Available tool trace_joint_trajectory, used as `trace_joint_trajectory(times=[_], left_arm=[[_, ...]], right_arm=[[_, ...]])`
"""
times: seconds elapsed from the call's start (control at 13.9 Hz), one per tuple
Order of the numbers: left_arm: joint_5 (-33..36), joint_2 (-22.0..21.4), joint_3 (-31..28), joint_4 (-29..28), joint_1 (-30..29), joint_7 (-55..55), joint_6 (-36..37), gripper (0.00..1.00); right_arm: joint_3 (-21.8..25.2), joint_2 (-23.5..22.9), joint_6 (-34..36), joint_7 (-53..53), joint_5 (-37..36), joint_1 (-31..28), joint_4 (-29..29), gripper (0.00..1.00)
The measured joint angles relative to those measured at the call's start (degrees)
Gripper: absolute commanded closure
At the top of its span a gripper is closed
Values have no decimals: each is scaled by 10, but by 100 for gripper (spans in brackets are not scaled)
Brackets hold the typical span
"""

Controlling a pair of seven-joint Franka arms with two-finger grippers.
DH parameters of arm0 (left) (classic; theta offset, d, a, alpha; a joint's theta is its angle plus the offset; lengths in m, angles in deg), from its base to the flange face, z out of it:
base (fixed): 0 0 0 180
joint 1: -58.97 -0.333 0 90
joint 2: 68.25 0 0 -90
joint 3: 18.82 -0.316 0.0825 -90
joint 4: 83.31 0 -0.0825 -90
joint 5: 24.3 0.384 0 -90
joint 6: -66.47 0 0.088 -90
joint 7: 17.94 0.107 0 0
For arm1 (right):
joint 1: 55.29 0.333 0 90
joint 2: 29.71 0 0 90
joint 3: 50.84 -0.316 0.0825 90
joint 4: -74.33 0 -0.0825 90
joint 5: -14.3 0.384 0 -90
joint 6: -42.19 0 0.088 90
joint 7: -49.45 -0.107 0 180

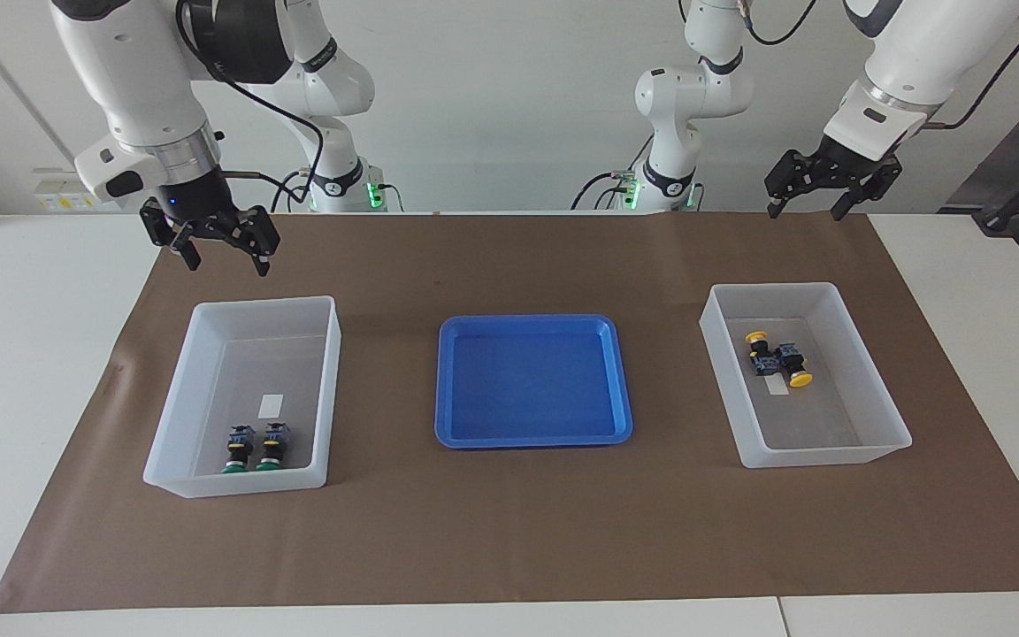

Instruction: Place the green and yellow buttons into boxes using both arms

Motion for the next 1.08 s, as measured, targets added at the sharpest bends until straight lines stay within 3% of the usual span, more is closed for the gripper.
trace_joint_trajectory(times=[1.08], left_arm=[[0,0,3,0,1,-1,0,0]], right_arm=[[-3,1,39,10,0,3,2,0]])
